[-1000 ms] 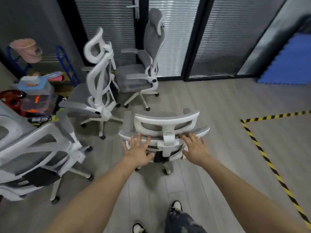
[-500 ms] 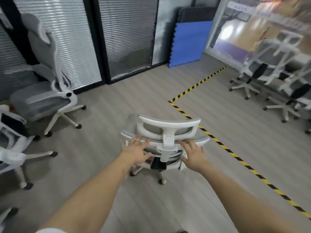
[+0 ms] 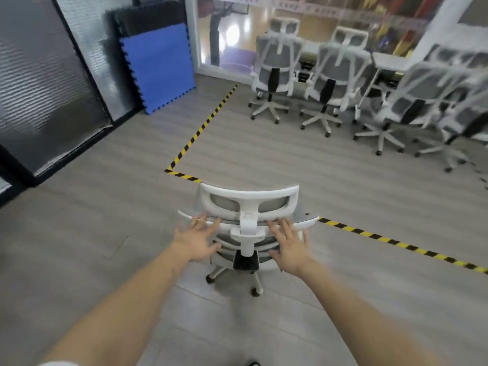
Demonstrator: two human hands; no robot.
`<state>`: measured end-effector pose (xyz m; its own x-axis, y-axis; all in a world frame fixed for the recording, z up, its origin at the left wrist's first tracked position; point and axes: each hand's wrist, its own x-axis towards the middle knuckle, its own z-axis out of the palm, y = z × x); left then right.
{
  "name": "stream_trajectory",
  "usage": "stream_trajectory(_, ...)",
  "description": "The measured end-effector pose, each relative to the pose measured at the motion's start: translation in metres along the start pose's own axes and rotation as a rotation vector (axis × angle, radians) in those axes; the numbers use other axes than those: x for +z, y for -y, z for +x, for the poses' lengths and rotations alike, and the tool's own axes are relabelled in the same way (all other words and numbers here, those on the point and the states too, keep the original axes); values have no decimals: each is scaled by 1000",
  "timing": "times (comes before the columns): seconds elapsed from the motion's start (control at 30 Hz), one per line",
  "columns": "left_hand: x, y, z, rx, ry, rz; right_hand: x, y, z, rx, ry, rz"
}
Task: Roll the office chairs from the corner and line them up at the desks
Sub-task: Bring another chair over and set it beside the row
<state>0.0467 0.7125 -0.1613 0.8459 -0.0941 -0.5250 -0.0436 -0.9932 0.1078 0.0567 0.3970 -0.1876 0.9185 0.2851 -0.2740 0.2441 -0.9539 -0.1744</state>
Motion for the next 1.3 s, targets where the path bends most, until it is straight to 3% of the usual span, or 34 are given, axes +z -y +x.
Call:
stream_trajectory(0.77,-179,-459,379,637,85,356,-98,-432,39,770,-54,252)
stream_trajectory(1.13,-231,-696,521,825,178,417,-148,-637,63,965,-81,370)
stream_trajectory(1.3,-241,-806,574,870,140,413,-164,-754,70,998,-128,325)
